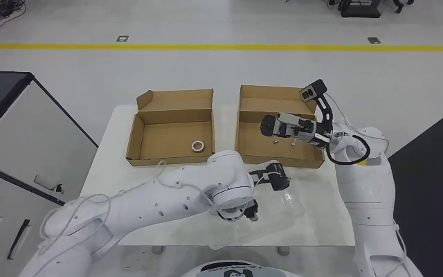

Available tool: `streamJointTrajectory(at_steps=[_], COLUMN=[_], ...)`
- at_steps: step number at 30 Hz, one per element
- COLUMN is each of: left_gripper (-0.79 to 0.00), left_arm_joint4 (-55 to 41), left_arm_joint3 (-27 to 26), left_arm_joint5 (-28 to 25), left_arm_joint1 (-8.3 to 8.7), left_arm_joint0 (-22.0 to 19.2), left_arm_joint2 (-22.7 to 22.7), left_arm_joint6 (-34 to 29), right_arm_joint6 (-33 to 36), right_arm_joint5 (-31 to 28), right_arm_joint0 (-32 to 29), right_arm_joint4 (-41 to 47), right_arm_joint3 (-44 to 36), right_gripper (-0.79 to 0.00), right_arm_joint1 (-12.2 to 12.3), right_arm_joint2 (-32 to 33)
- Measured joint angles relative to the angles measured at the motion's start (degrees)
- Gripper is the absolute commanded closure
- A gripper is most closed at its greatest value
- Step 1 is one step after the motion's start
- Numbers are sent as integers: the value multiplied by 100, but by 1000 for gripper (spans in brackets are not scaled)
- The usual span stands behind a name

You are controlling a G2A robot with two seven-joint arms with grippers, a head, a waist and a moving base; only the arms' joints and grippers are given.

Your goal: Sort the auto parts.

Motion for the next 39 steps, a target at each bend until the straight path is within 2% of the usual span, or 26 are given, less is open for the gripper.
streamJointTrajectory(at_steps=[5,8,13,15,18,25,39], left_gripper=[-785,-720,-542,-446,-400,-376,-369], left_arm_joint4=[-85,-137,-130,-116,-51,137,243], left_arm_joint3=[137,162,177,181,194,325,728], left_arm_joint5=[-7,-96,-252,-309,-388,-559,-728], left_arm_joint1=[83,138,238,274,307,306,171], left_arm_joint0=[-105,-131,-101,-62,-13,52,43], left_arm_joint2=[132,206,291,288,279,351,554], left_arm_joint6=[0,0,0,0,0,0,0], right_arm_joint6=[0,0,0,0,0,0,0], right_arm_joint5=[0,0,0,0,0,0,0], right_arm_joint0=[0,0,0,0,0,0,0], right_arm_joint4=[0,0,0,0,0,0,0], right_arm_joint3=[0,0,0,0,0,0,0], right_gripper=[-785,-785,-785,-785,-785,-785,-785], right_arm_joint1=[0,0,0,0,0,0,0], right_arm_joint2=[0,0,0,0,0,0,0])
